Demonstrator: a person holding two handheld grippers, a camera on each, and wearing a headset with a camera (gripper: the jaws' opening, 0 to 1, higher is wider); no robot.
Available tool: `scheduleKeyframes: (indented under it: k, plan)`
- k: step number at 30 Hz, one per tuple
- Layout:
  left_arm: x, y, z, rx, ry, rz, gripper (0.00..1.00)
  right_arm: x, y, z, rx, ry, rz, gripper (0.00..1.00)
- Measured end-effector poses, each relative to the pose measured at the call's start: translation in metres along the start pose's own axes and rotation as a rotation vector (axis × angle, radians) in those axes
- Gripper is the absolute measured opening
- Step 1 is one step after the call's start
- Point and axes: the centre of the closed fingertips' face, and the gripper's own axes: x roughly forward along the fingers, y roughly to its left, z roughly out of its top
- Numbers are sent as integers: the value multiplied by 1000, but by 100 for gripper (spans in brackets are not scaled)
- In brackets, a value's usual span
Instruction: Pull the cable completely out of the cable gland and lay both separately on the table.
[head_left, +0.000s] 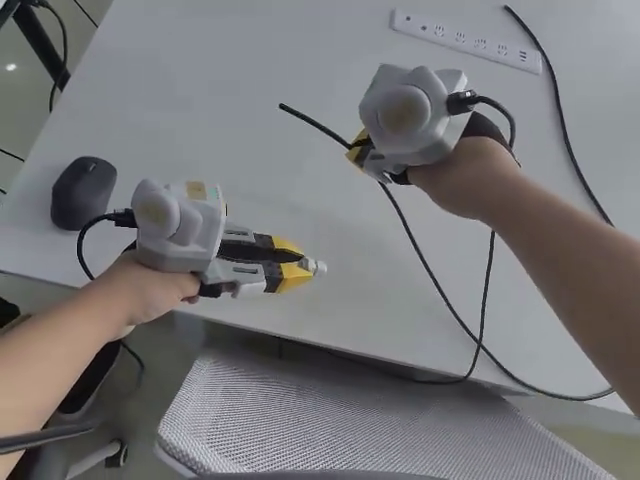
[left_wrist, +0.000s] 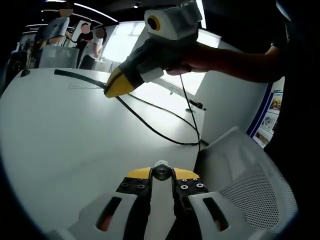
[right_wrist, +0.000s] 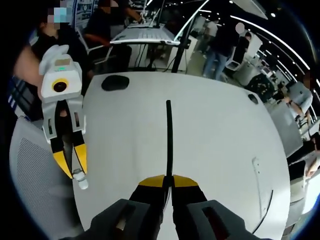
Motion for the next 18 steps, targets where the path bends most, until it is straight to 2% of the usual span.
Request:
scheduleKeyframes:
  k: [4,10,13,18]
  plan:
    - [0,13,-12,-25,11,19,15,26,13,8,-44,17,47,0]
    - [0,27,-25,-57,16,36,16,60,28,13,-72,33,102,0]
    - [0,36,-32,-73,20,51,16,77,35,8,-95,52,128,0]
    - [1,42,-34,-81,20,56,16,93,44,1,-154,74,139,0]
